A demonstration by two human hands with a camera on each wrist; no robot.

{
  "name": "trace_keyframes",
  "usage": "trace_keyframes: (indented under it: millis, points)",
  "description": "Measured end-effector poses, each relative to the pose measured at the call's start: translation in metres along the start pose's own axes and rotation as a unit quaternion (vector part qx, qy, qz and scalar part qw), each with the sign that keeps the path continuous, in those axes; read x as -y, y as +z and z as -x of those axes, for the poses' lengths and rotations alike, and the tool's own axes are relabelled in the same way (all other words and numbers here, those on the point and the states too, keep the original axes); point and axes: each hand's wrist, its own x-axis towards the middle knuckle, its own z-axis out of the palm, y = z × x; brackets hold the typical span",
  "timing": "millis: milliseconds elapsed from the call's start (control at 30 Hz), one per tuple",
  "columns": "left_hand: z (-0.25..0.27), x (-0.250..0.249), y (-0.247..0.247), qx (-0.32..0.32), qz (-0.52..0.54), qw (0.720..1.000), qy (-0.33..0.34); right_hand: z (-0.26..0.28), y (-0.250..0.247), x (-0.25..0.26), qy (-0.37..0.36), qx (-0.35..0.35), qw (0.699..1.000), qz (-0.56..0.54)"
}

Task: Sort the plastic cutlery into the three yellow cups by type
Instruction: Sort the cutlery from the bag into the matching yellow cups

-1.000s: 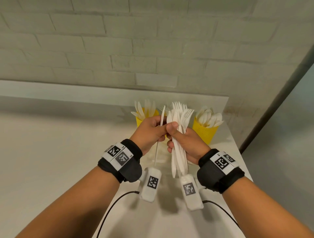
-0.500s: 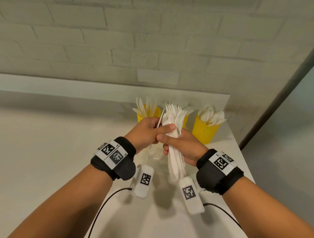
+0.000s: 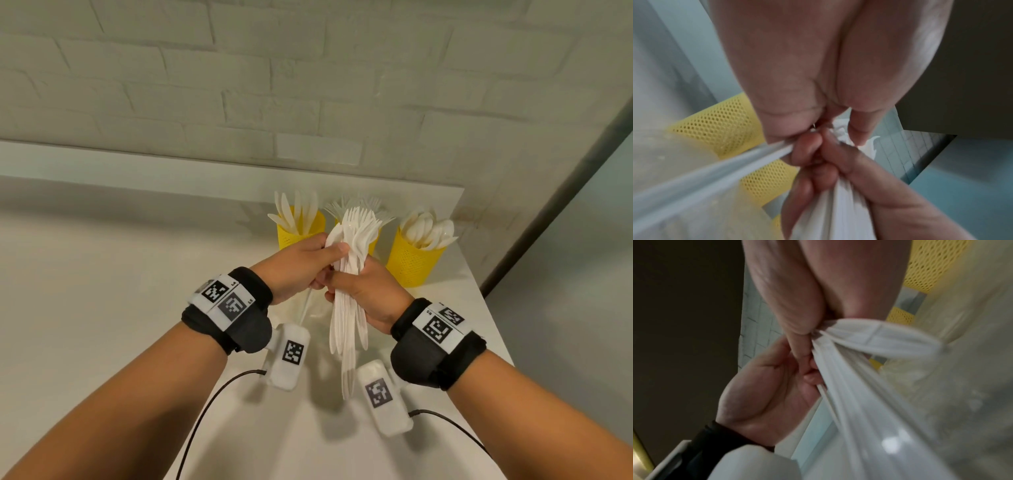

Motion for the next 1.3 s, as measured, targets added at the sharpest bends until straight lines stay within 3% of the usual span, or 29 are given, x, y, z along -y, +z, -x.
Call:
trace_keyframes:
  millis: [167, 300, 433, 700, 933, 1100, 1300]
  points:
    - [0.006, 0.005, 0.011, 0.028, 0.014, 0.999, 0.014, 0.001, -0.004, 0.0, -0.022, -0.039, 0.999, -0.008]
    - [0.01, 0.018, 0.018, 0.052, 0.002, 0.998, -0.031, -0.001, -0.01, 0.006, -0.013, -0.072, 0.997, -0.029]
    - [0.007, 0.023, 0.025, 0.08, 0.007, 0.997, 0.0, -0.007, -0.007, 0.012, -0.006, -0.108, 0.994, -0.006]
    - [0.008, 0.016, 0.027, 0.052, -0.015, 0.999, 0.003, -0.02, -0.008, 0.019, 0.021, -0.147, 0.989, -0.02]
    - [0.005, 0.02, 0.031, 0.052, 0.014, 0.998, 0.022, -0.018, -0.008, 0.023, 0.009, -0.124, 0.992, 0.006]
    - [0.005, 0.016, 0.035, 0.031, 0.065, 0.997, 0.018, -0.014, -0.011, 0.029, -0.011, -0.104, 0.994, -0.02]
    - [0.001, 0.013, 0.038, 0.028, 0.102, 0.994, 0.009, -0.013, -0.012, 0.028, 0.014, -0.124, 0.989, -0.078]
